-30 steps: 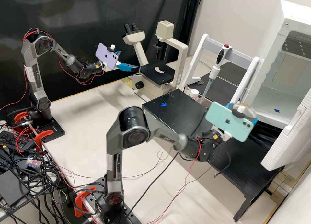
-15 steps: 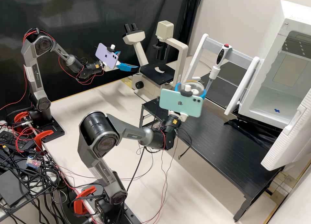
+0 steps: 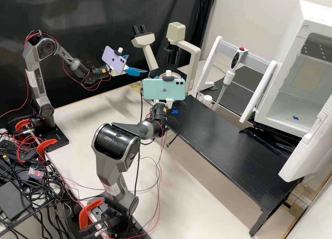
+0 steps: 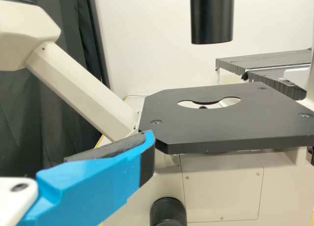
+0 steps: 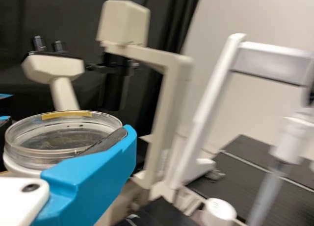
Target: Move the petri dish to the microscope
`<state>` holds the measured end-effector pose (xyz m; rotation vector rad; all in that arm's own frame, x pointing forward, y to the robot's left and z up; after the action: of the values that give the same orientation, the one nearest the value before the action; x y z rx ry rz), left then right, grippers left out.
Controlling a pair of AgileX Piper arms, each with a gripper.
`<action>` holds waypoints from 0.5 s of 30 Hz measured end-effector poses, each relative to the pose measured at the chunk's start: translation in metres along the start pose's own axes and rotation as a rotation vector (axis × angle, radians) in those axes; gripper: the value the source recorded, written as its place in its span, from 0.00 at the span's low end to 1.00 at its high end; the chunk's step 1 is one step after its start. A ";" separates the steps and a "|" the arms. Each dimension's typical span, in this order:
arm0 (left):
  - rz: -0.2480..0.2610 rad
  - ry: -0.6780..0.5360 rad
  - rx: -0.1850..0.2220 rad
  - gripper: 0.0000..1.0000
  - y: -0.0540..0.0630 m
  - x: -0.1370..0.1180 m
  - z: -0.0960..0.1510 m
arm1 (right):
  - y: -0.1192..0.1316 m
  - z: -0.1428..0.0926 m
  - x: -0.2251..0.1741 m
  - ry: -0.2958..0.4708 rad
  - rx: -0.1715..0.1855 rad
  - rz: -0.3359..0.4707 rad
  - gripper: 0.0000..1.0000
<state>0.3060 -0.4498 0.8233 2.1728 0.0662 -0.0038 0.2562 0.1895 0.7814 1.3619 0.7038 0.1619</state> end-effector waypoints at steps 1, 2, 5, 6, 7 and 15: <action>0.000 0.000 0.000 1.00 0.000 0.000 0.000 | -0.003 -0.004 0.007 0.004 0.004 -0.010 0.00; 0.000 0.000 0.000 1.00 0.000 0.000 0.000 | -0.003 -0.006 0.010 0.007 0.008 -0.010 0.00; 0.000 0.000 0.000 1.00 0.000 0.000 0.000 | -0.010 -0.012 0.029 0.007 0.019 -0.025 0.00; 0.000 0.000 0.000 1.00 0.000 0.000 0.000 | -0.011 -0.014 0.034 0.007 0.028 -0.029 0.00; 0.000 0.000 0.000 1.00 0.000 0.000 0.000 | -0.014 -0.013 0.038 0.002 0.034 -0.038 0.00; 0.000 0.000 0.000 1.00 0.000 0.000 0.000 | -0.025 -0.011 0.077 -0.060 0.034 -0.066 0.00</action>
<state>0.3060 -0.4498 0.8233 2.1728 0.0662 -0.0038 0.3035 0.2308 0.7298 1.3688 0.7028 0.0571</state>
